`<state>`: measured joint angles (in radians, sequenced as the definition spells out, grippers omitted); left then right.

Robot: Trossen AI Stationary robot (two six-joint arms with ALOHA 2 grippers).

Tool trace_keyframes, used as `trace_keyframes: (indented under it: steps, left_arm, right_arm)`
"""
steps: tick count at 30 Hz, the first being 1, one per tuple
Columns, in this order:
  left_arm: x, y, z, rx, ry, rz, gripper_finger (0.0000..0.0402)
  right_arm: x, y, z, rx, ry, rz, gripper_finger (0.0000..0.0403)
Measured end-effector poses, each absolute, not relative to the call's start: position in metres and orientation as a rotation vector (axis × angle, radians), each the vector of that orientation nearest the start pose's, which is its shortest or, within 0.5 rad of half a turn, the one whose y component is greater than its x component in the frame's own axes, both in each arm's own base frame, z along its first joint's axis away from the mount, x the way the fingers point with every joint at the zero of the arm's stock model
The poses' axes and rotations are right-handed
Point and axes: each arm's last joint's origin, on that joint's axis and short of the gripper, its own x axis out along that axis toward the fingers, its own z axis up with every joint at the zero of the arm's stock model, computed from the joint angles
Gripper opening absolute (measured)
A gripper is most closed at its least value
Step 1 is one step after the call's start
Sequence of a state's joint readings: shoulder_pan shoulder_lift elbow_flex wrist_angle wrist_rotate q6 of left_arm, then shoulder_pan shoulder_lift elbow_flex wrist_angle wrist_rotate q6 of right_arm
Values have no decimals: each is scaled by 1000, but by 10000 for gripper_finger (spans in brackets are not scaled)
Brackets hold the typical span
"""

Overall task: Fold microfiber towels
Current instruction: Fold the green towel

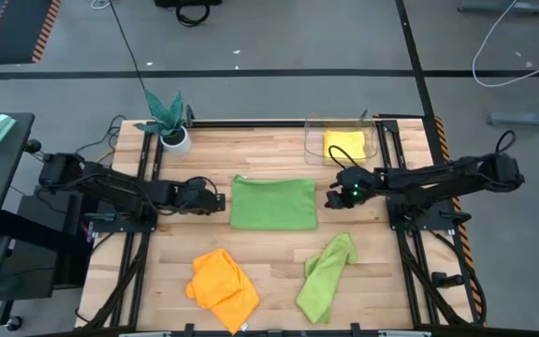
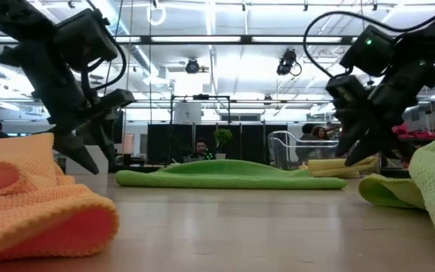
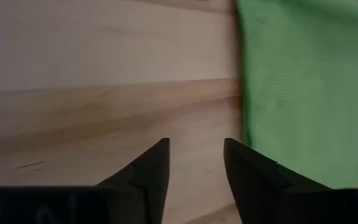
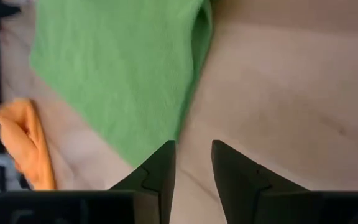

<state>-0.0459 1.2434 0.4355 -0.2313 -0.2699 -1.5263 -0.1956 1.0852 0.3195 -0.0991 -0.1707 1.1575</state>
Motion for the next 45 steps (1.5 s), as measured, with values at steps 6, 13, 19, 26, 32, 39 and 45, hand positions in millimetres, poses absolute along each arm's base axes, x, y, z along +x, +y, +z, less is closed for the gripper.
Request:
trace_keyframes:
  steps: [6, 13, 19, 26, 32, 39, 45]
  left_arm:
    - [199, 7, 137, -1191, 626, 910, 173]
    - [201, 14, 138, -1167, 611, 888, 173]
    - [203, 15, 140, -1149, 605, 863, 176]
    - [205, 15, 141, -1120, 597, 830, 175]
    - [205, 15, 141, -1093, 607, 818, 179]
    - [210, 15, 146, -1086, 561, 754, 179]
    - [215, 15, 150, -1087, 511, 703, 182]
  right_arm:
    - [177, -45, 127, 1332, 768, -545, 112]
    - [190, -51, 116, 1386, 760, -473, 112]
    - [196, -53, 107, 1418, 760, -484, 112]
    - [201, -54, 100, 1435, 760, -468, 112]
    - [206, -56, 97, 1450, 752, -480, 112]
    - [221, -60, 98, 1456, 758, -483, 112]
    - [237, -65, 96, 1453, 770, -480, 112]
